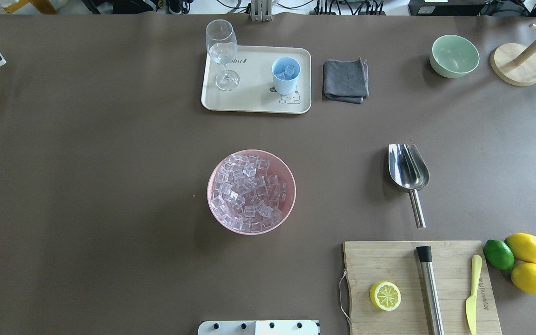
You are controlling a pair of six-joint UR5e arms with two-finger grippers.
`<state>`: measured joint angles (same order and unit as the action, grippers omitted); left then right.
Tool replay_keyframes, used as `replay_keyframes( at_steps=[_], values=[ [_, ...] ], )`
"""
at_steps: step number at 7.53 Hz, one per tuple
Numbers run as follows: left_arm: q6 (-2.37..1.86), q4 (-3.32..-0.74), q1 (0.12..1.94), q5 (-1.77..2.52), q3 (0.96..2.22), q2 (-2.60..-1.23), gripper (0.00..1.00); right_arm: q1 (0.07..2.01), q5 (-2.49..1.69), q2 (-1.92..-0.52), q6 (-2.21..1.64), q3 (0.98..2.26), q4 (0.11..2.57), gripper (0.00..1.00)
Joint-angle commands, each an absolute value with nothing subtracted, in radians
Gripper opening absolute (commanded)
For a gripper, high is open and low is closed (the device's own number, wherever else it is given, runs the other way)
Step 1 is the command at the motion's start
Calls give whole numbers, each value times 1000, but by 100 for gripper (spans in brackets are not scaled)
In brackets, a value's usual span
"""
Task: Put ice in cup with scoop
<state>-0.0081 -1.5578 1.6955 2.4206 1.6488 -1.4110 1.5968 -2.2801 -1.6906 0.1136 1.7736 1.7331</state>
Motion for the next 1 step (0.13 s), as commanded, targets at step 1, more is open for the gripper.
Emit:
replay_keyframes(
  at_steps=[1],
  values=[
    [-8, -1562, 1704, 2413, 1647, -1413, 98, 1597, -2281, -1692, 124, 1761, 1732, 100]
  ],
)
